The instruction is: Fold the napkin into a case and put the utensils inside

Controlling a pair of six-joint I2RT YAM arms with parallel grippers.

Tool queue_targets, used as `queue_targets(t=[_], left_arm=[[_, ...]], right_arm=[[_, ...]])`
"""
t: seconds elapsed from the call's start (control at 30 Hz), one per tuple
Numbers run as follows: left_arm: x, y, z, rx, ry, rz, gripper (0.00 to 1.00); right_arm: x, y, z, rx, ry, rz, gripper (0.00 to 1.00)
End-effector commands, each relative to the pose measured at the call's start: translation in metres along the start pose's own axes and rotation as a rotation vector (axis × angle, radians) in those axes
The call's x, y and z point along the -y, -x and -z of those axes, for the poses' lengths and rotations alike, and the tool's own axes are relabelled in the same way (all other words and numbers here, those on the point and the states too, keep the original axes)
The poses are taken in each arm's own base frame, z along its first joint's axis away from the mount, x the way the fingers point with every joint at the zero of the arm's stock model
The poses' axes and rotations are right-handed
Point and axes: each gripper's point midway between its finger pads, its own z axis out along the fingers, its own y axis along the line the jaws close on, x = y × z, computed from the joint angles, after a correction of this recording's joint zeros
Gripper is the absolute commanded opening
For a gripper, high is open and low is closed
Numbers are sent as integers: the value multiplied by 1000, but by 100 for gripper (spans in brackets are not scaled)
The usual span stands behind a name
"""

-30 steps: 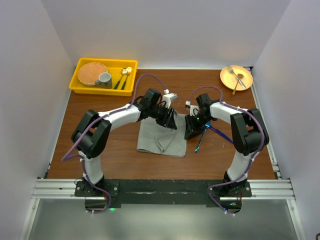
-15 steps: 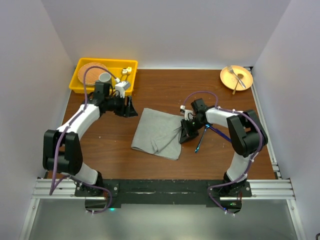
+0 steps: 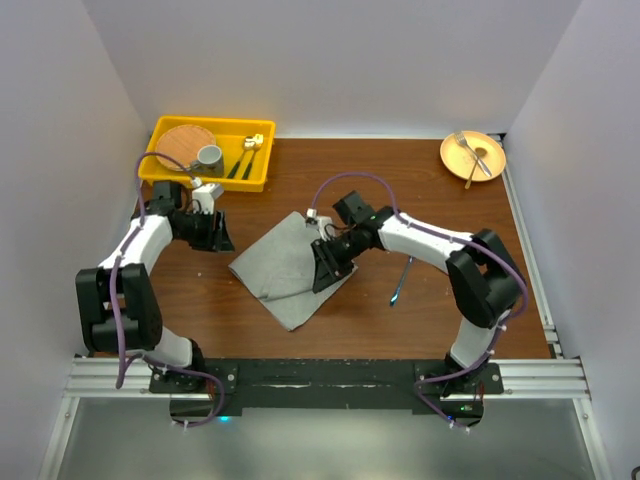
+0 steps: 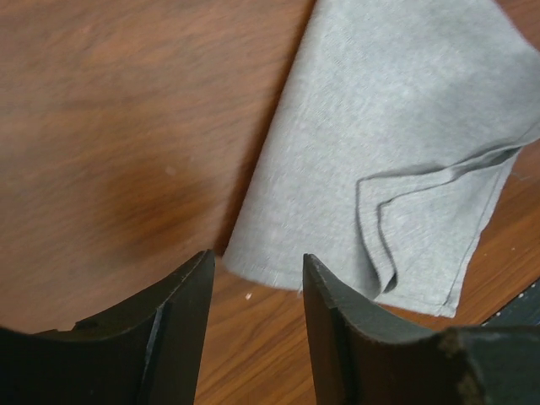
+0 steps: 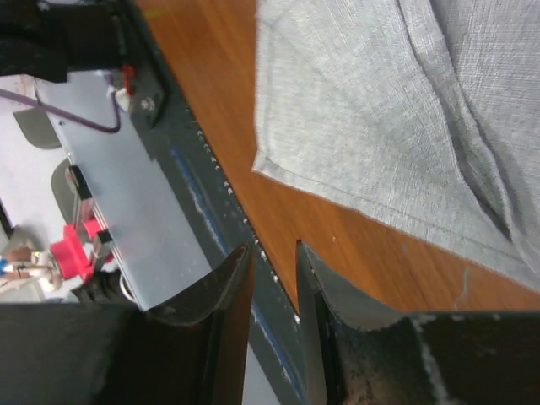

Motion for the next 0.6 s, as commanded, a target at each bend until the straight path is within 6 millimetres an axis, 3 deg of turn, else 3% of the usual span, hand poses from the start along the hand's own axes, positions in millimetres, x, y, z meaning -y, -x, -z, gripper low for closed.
queue_targets(t=[0.0,0.1,0.17,0.3,0.4,0.5,0.57], left_arm=[[-5,-24,11,-50,34,-65,39],[-16,-41,8,-106,72,-116,28],[-18,-43,5,-113,64,-123,24],[-17,-53,-16,-218,59,-171,21],[-18,-50,-32,-248,57,-174,21],[-22,-32,-46,-226,65,-178,20],[-14,-24,-56,-226,54,-213,20]], right_arm=[[-24,7,68,24,26,118,35],[10,38,86,133,-74,69,39],[38,56,96,197,-177,23,40],[75,84,99,260,-298,7,39],[88,90,94,265,-334,-12,40],[101,78,82,222,-333,-59,40],[104,70,78,207,-331,-77,40]])
